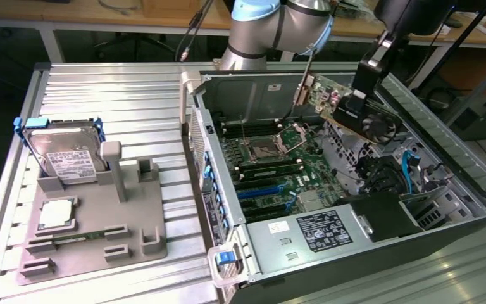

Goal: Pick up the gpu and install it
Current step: 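Insert the gpu into the slot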

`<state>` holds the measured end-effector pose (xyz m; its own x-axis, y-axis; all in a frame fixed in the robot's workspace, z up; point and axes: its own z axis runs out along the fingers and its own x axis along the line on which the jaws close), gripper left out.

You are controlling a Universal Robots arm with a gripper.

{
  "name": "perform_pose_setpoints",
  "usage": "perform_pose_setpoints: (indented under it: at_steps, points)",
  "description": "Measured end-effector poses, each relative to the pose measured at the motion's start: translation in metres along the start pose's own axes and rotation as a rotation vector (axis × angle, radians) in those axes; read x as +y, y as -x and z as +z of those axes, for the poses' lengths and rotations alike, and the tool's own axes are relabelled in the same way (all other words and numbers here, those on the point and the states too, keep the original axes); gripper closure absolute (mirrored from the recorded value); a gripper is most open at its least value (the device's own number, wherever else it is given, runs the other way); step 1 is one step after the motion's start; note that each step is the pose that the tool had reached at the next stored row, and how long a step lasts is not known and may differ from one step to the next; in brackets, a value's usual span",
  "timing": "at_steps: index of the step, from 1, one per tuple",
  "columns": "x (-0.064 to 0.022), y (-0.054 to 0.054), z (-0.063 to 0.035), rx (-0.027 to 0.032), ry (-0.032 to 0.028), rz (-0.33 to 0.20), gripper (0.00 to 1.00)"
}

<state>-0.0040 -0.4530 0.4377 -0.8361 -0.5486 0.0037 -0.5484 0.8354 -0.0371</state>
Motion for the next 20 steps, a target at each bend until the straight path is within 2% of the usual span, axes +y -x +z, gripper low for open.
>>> perform_pose_setpoints:
  at_steps: [1,18,20]
  points:
    - [0.0,0.0,0.0,-0.0023,-0.0003,-0.062,0.73]
    - [0.0,0.0,0.0,-0.0135,-0.0014,-0.364,0.73]
    - [0.0,0.0,0.0,-0.0153,-0.0016,-0.413,0.73]
